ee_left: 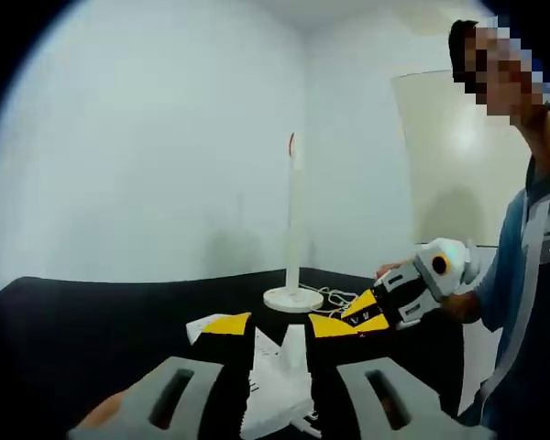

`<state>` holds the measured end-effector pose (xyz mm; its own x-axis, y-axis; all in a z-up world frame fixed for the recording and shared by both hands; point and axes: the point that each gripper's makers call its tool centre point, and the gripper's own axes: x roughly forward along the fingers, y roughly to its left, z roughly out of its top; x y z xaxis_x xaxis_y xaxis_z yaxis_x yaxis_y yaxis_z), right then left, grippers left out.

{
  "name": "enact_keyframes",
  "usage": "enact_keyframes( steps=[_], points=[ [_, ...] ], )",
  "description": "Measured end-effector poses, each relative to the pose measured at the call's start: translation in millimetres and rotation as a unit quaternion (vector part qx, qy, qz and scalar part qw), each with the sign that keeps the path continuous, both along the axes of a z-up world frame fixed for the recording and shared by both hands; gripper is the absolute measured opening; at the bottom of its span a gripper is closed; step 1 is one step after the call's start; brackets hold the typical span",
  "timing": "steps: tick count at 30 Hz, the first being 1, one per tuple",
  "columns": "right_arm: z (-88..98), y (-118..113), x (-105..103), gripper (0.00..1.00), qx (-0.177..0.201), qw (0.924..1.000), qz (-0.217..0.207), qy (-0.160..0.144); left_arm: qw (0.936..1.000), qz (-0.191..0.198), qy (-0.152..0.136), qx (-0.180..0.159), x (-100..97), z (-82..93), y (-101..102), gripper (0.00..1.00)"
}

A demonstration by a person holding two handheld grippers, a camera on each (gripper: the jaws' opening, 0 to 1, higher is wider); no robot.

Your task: Insert the desk lamp plug into the socket, turn on the power strip switch, turn on the lamp switch, then turn off the lamp switch, turn off the power strip switch, and remove the plug from the socket.

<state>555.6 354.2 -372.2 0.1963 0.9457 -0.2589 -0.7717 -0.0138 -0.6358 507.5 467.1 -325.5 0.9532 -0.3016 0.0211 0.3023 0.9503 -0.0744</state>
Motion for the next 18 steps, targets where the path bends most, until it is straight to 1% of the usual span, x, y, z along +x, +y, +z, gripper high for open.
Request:
enact_keyframes(
  steps=[3,6,8,10,12,13,16,18],
  points=[
    [6.1,-2.1,8.8,0.18,0.016,0.9992,-0.009,0.037,1.0000,0.002,-0.007,0.000,-7.1,1.7,2.0,0.22],
    [8.9,-2.3,18.1,0.19,0.025,0.9982,-0.013,0.054,0.9999,0.010,-0.006,-0.003,-11.5,0.4,9.8,0.25],
    [7.7,-1.3,25.2,0.19,0.025,0.9980,-0.023,0.053,0.9998,0.016,-0.007,-0.006,-15.7,0.0,14.3,0.27],
    [6.1,-2.2,35.9,0.19,0.018,0.9986,-0.041,0.026,0.9997,0.020,-0.011,-0.013,-21.9,2.2,19.3,0.29],
    [6.5,-3.0,38.8,0.20,0.017,0.9985,-0.046,0.025,0.9996,0.023,-0.015,-0.011,-27.3,3.8,22.1,0.32],
    [10.3,-4.5,42.6,0.20,0.018,0.9982,-0.052,0.027,0.9995,0.025,-0.015,-0.010,-29.0,3.8,23.7,0.34],
    [18.8,-10.5,46.9,0.22,0.019,0.9976,-0.060,0.031,0.9994,0.030,-0.012,-0.010,-36.6,-0.2,32.6,0.38],
    [22.5,-18.0,46.3,0.25,0.018,0.9970,-0.066,0.037,0.9994,0.030,-0.011,-0.014,-40.6,-3.7,37.2,0.42]
  ],
)
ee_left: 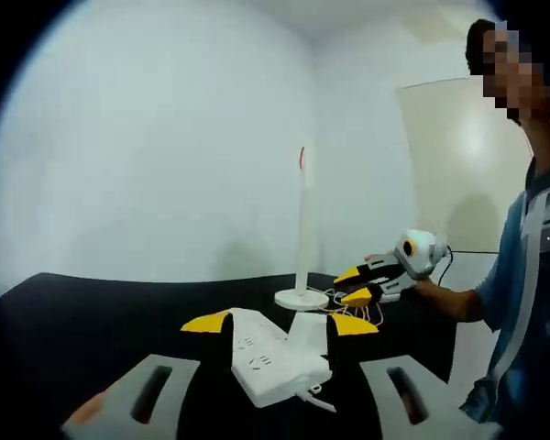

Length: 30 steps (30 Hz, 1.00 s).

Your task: Insert the desk lamp plug into the socket, turn on the power strip switch, turn on the lamp switch, then turn off the lamp switch, turn off the power strip switch, and remove the plug from the socket.

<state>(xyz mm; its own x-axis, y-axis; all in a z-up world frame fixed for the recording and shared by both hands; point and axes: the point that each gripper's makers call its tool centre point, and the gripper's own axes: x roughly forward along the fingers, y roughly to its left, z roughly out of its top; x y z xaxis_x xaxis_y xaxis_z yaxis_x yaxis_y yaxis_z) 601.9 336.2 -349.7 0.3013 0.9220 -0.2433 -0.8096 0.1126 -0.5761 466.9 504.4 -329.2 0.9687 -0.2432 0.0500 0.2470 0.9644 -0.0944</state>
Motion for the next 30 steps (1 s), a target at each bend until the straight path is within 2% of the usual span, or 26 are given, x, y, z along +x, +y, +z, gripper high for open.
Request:
enact_keyframes(
  steps=[5,11,16,23,26,30],
  points=[
    [-8.6,-21.1,-7.2,0.33,-0.003,0.9975,-0.017,0.069,0.9999,0.001,0.009,-0.008,0.8,-10.7,9.9,0.50],
    [-2.1,-37.9,-13.1,0.42,0.018,0.9932,-0.038,0.109,0.9990,-0.004,0.044,0.009,5.7,-34.8,21.1,0.55],
    [1.1,-44.1,-24.3,0.47,0.040,0.9856,-0.041,0.159,0.9987,-0.002,0.049,0.016,7.7,-42.8,29.7,0.56],
    [-5.0,-47.6,-47.1,0.47,0.053,0.9803,-0.058,0.181,0.9986,0.000,0.045,0.025,12.0,-53.4,36.9,0.55],
    [-7.8,-48.1,-56.3,0.47,0.060,0.9773,-0.066,0.192,0.9988,-0.017,0.040,0.021,15.0,-54.8,35.6,0.55],
    [-14.9,-49.4,-56.8,0.47,0.062,0.9743,-0.082,0.200,0.9981,-0.040,0.044,0.018,15.6,-58.2,35.1,0.56]
  ],
)
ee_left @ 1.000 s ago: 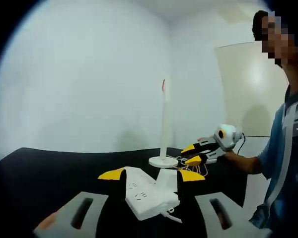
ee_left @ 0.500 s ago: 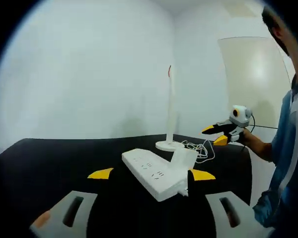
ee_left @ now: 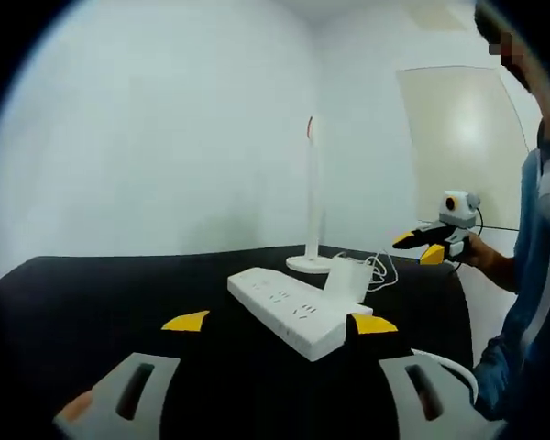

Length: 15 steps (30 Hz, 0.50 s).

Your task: Insert the desk lamp plug into the socket, turn on the power strip switch, turn on the lamp switch, then turn off the lamp switch, turn off the power strip switch, and remove the plug from the socket.

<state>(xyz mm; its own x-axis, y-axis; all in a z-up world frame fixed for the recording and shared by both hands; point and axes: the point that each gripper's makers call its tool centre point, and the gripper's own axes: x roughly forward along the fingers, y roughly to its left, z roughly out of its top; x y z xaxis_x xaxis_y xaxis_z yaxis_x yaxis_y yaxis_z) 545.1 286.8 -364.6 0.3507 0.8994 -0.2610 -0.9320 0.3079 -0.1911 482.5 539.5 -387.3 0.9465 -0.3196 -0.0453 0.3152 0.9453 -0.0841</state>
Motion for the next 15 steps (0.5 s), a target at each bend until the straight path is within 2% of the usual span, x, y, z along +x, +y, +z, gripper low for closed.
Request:
enact_keyframes(
  steps=[5,8,15],
  points=[
    [-2.8,-0.6,1.2,0.53,0.017,0.9994,-0.014,0.025,0.9995,-0.017,-0.007,-0.025,-3.3,0.1,4.8,0.60],
    [-0.2,3.6,-3.6,0.54,0.039,0.9983,-0.010,0.043,0.9984,-0.024,-0.029,-0.043,-8.0,8.0,2.6,0.64],
    [-11.7,17.3,-18.5,0.58,0.036,0.9977,0.001,0.058,0.9965,-0.039,-0.040,-0.062,-11.7,11.7,1.4,0.82]
  ],
)
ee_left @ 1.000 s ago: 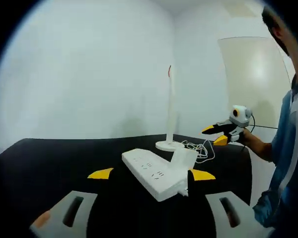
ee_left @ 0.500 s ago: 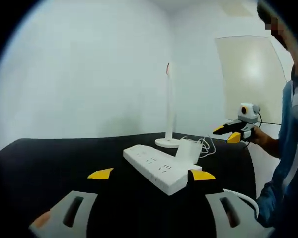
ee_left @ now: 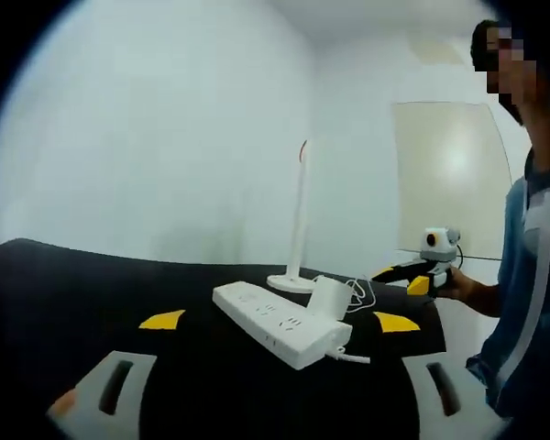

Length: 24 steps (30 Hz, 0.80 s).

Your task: Insert the desk lamp plug into the socket, turn on the power strip switch, turn on the lamp switch, then turn off the lamp switch, turn off the power strip switch, and remove the plug from the socket.

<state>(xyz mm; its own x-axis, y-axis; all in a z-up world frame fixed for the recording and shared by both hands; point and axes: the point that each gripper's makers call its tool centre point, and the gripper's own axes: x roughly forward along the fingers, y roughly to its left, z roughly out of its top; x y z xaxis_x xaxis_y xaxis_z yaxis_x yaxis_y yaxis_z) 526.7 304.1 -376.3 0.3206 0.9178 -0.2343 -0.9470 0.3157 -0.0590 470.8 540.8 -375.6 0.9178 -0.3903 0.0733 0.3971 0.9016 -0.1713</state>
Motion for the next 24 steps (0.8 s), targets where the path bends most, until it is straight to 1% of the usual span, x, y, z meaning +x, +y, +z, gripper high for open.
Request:
enact_keyframes(
  steps=[4,6,10,14,16,18,19,24],
  points=[
    [-5.9,4.2,-4.2,0.59,-0.002,0.9999,0.001,0.011,0.9999,-0.009,-0.006,0.013,-1.5,-1.2,-3.7,0.88],
    [-6.6,5.0,-5.3,0.59,0.000,0.9999,0.001,0.017,0.9998,-0.013,-0.009,0.013,-2.5,-0.5,-4.5,0.89],
    [-4.2,5.6,-5.8,0.60,0.014,0.9996,-0.005,0.025,0.9994,-0.029,-0.018,0.003,-6.9,3.9,-5.9,0.89],
    [-3.8,7.9,-9.5,0.62,0.022,0.9994,-0.007,0.025,0.9992,-0.033,-0.019,0.005,-8.2,3.8,-7.7,0.89],
    [-6.4,11.4,-13.9,0.63,0.023,0.9993,-0.006,0.028,0.9993,-0.034,-0.012,0.006,-6.1,1.1,-8.0,0.89],
    [-9.6,13.6,-18.5,0.66,0.023,0.9993,-0.006,0.028,0.9992,-0.037,0.008,0.009,-3.7,-5.9,-9.1,0.89],
    [-11.4,14.8,-21.0,0.68,0.022,0.9994,-0.008,0.026,0.9991,-0.038,0.014,0.012,-2.6,-8.2,-9.8,0.89],
    [-19.6,19.2,-29.4,0.69,0.021,0.9993,-0.009,0.030,0.9988,-0.034,0.031,0.013,-6.4,-13.4,-13.6,0.89]
  ],
)
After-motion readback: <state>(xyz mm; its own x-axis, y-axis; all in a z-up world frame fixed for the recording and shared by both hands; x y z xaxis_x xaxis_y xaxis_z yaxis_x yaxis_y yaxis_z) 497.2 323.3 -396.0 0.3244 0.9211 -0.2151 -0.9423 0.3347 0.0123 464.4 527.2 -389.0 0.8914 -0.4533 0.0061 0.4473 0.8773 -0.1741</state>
